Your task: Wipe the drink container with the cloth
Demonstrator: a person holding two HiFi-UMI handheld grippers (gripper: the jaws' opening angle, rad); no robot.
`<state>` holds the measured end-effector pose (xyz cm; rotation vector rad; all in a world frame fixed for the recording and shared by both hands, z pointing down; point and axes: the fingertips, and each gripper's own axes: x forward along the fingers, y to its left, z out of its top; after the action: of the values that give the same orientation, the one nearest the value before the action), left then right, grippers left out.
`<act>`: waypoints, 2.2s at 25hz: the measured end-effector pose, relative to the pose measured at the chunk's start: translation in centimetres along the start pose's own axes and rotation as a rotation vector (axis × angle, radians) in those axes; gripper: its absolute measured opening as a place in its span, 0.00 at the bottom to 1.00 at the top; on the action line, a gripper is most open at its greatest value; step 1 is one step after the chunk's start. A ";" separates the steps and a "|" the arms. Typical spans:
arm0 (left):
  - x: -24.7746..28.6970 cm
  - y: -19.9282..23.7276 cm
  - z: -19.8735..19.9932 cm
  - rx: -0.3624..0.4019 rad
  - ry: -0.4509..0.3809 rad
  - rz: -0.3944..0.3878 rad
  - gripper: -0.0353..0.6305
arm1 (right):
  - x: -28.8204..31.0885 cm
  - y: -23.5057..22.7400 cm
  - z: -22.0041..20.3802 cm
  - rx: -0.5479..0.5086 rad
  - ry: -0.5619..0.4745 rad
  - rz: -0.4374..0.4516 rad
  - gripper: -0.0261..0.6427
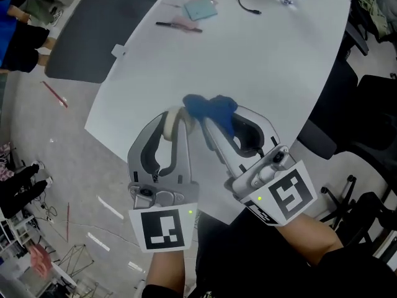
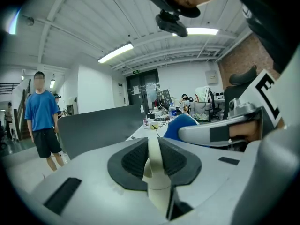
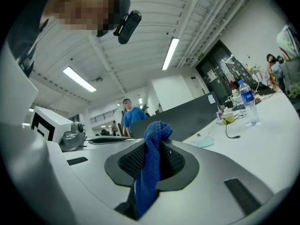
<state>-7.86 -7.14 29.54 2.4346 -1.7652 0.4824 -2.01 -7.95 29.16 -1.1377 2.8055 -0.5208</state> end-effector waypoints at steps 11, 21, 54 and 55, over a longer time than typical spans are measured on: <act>-0.3 -0.1 -0.2 -0.030 -0.018 -0.038 0.13 | 1.4 -2.7 -10.9 0.322 0.157 -0.062 0.12; -0.6 -1.0 -0.4 0.108 -0.008 -0.350 0.13 | 0.8 -4.1 -13.0 0.149 0.368 -0.110 0.12; -0.8 0.1 -0.3 -0.143 0.013 0.168 0.17 | 3.9 -3.6 -11.6 0.448 0.410 0.175 0.12; -0.8 0.0 -0.3 -0.146 0.011 0.162 0.16 | 3.7 -4.0 -12.7 0.451 0.436 0.155 0.12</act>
<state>-8.16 -6.34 29.55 2.1999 -1.9289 0.3656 -4.45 -9.56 42.64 -0.7792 2.8370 -1.4439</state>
